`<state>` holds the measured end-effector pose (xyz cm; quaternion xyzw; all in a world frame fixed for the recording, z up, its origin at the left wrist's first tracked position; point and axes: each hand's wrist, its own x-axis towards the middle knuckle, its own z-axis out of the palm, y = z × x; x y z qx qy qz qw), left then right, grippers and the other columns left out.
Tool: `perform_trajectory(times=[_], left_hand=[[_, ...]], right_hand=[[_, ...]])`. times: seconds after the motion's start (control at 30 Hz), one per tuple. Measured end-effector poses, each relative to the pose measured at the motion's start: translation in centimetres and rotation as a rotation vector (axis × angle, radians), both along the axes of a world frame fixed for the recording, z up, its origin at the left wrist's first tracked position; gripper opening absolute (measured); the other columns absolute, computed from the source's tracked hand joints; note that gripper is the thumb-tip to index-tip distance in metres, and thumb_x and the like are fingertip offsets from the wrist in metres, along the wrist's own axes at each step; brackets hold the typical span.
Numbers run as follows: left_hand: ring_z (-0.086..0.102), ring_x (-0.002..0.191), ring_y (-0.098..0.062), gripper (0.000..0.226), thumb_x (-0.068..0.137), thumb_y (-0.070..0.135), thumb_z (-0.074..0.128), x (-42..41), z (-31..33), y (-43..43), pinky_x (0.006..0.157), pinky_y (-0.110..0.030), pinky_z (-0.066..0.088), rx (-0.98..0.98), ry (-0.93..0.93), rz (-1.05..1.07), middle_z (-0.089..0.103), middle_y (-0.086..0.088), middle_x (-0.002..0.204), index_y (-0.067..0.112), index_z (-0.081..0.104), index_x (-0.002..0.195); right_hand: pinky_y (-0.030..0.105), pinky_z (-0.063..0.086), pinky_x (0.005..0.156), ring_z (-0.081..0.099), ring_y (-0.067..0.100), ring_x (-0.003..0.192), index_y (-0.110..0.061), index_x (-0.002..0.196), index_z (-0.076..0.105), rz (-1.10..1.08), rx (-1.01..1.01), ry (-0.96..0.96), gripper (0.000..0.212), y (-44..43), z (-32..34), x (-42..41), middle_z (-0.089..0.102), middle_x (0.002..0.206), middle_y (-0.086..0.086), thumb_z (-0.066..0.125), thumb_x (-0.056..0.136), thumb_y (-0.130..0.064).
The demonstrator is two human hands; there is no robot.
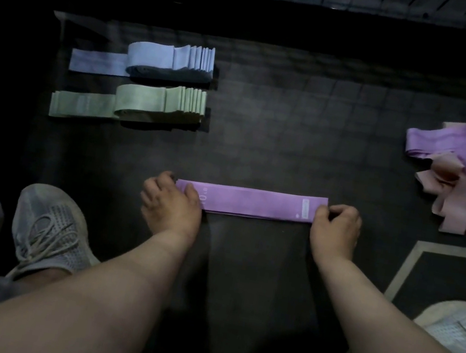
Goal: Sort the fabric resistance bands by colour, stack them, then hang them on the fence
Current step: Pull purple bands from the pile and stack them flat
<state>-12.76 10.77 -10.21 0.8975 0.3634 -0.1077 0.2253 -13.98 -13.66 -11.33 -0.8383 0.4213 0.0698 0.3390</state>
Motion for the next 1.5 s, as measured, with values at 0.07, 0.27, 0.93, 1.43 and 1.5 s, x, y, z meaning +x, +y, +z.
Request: perform_trajectory(times=[0.07, 0.27, 0.93, 1.43, 1.5], left_hand=[[0.043, 0.126, -0.035, 0.034, 0.096, 0.027, 0.053, 0.3, -0.2, 0.2, 0.102, -0.041, 0.035, -0.068, -0.013, 0.043, 0.047, -0.016, 0.134, 0.012, 0.054, 0.127], [0.048, 0.121, -0.036, 0.024, 0.099, 0.023, 0.048, 0.9, -0.2, 0.6, 0.103, -0.040, 0.036, -0.099, -0.005, 0.062, 0.050, -0.015, 0.130, 0.015, 0.060, 0.118], [0.048, 0.118, -0.035, 0.020, 0.097, 0.027, 0.053, 0.2, -0.2, 0.3, 0.101, -0.043, 0.034, 0.001, 0.105, -0.035, 0.050, -0.014, 0.126, 0.017, 0.059, 0.113], [0.039, 0.126, -0.035, 0.032, 0.091, 0.028, 0.060, 5.6, 3.1, -13.0, 0.108, -0.040, 0.026, -0.236, -0.053, -0.376, 0.045, -0.014, 0.133, 0.017, 0.059, 0.122], [0.039, 0.127, -0.033, 0.035, 0.093, 0.033, 0.058, 6.7, 4.0, -16.0, 0.108, -0.039, 0.027, -0.267, -0.034, -0.487, 0.045, -0.012, 0.134, 0.019, 0.058, 0.125]], right_hand=[[0.042, 0.037, 0.104, 0.051, 0.035, 0.117, -0.016, 0.098, 0.052, 0.017, 0.019, 0.008, 0.010, 0.2, -0.1, -0.2, 0.052, 0.124, 0.017, 0.057, 0.094, -0.024], [0.046, 0.042, 0.101, 0.054, 0.033, 0.112, -0.013, 0.100, 0.054, 0.036, 0.019, -0.003, 0.011, 0.4, -0.4, -0.4, 0.053, 0.121, 0.015, 0.057, 0.094, -0.021], [0.045, 0.045, 0.098, 0.055, 0.032, 0.110, -0.016, 0.098, 0.052, 0.061, -0.008, 0.020, 0.014, 0.6, -0.2, -0.4, 0.053, 0.120, 0.013, 0.056, 0.096, -0.029], [0.038, 0.036, 0.101, 0.049, 0.031, 0.120, -0.017, 0.120, 0.055, -0.012, -0.139, -0.001, 0.028, -2.9, 2.1, 2.9, 0.047, 0.131, 0.010, 0.055, 0.095, -0.029], [0.036, 0.034, 0.103, 0.045, 0.029, 0.125, -0.018, 0.123, 0.054, 0.002, -0.157, -0.014, 0.029, -5.0, 3.0, 4.4, 0.044, 0.135, 0.008, 0.054, 0.095, -0.028]])
